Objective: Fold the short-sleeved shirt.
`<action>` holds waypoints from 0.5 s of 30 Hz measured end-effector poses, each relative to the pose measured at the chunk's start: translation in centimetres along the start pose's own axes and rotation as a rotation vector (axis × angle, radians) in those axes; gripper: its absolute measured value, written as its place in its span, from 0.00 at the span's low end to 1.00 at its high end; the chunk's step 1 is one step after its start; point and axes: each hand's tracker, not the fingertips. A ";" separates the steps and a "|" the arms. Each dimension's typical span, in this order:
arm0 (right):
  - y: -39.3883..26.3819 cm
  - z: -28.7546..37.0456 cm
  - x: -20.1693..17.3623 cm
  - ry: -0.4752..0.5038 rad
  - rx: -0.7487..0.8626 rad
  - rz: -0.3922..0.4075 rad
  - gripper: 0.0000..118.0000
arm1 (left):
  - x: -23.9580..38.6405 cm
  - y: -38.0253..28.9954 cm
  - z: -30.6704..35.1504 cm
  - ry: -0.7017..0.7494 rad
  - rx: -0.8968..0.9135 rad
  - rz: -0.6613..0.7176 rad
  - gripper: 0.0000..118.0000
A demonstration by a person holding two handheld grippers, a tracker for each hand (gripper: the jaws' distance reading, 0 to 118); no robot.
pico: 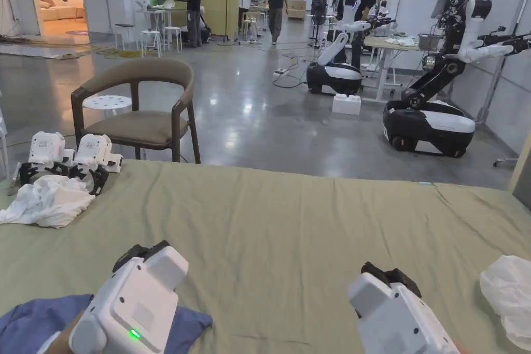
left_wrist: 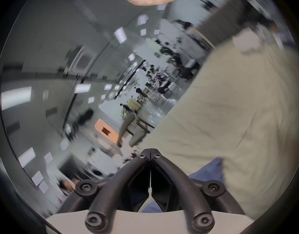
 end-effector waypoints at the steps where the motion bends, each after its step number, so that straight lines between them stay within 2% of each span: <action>1: 0.0 -0.1 0.6 0.010 -0.012 -0.114 0.03 | -0.6 -0.1 -0.1 -0.007 -0.016 0.122 0.00; 6: -0.7 -0.3 2.6 -0.019 -0.039 -0.637 0.03 | -2.5 -0.9 0.0 -0.037 -0.006 0.672 0.00; 8: -1.1 0.0 3.0 -0.027 -0.033 -0.794 0.02 | -3.0 -1.3 0.2 -0.045 0.015 0.810 0.00; 11: -1.5 0.5 3.0 -0.075 -0.025 -0.869 0.02 | -3.3 -1.7 0.5 -0.044 0.039 0.907 0.00; 15: -1.4 0.7 2.7 -0.073 -0.016 -0.875 0.02 | -4.0 -1.7 1.2 -0.078 0.046 0.947 0.00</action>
